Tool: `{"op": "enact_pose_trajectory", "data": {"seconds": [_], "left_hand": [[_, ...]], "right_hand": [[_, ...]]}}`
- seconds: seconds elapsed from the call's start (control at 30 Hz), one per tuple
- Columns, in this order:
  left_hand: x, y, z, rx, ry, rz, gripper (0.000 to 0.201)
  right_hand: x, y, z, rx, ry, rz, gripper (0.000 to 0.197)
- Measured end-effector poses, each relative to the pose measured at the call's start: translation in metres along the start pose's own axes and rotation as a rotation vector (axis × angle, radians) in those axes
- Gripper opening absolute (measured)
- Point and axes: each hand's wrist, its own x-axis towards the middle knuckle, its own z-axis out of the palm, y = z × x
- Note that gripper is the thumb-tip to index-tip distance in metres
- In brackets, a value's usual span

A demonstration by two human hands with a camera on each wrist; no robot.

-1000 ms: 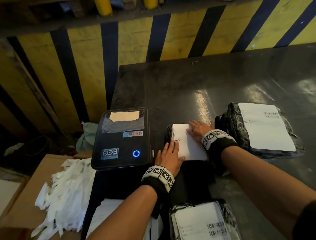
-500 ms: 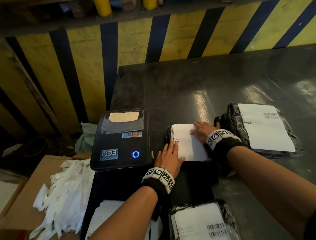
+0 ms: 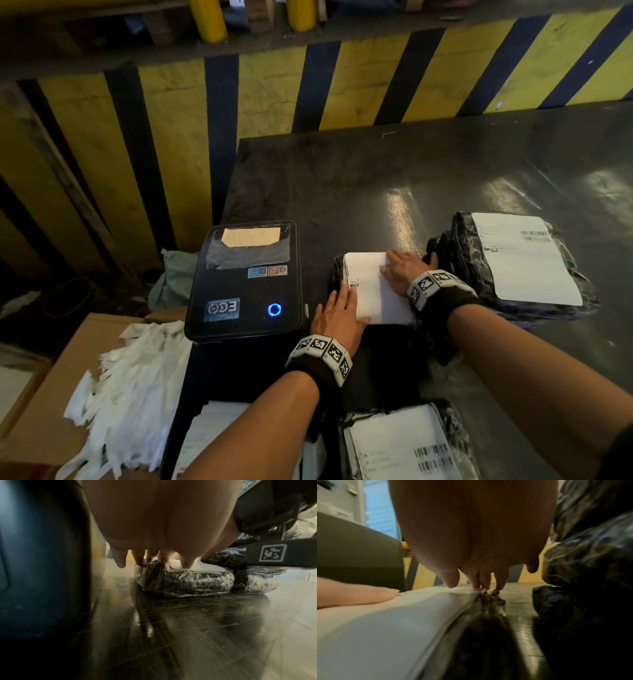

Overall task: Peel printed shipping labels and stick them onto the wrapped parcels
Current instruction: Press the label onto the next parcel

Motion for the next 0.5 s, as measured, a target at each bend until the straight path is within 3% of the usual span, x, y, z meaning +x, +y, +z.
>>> {"op": "enact_pose_trajectory", "data": {"seconds": [0.1,0.3,0.5], "left_hand": [[-0.001,0.002,-0.001,-0.012,-0.009,-0.005,0.064],[-0.001,0.002,-0.003,-0.036,-0.014,-0.004,0.063],[-0.021,-0.002,0.003,0.010,0.028,0.060,0.060]], "right_hand": [[0.002,0.000,-0.010,-0.025,-0.020,0.054,0.052],[-0.018,-0.040,0.010,-0.097,0.016,-0.185,0.051],[-0.023,-0.005,0.021,-0.054,0.008,-0.094,0.055]]}}
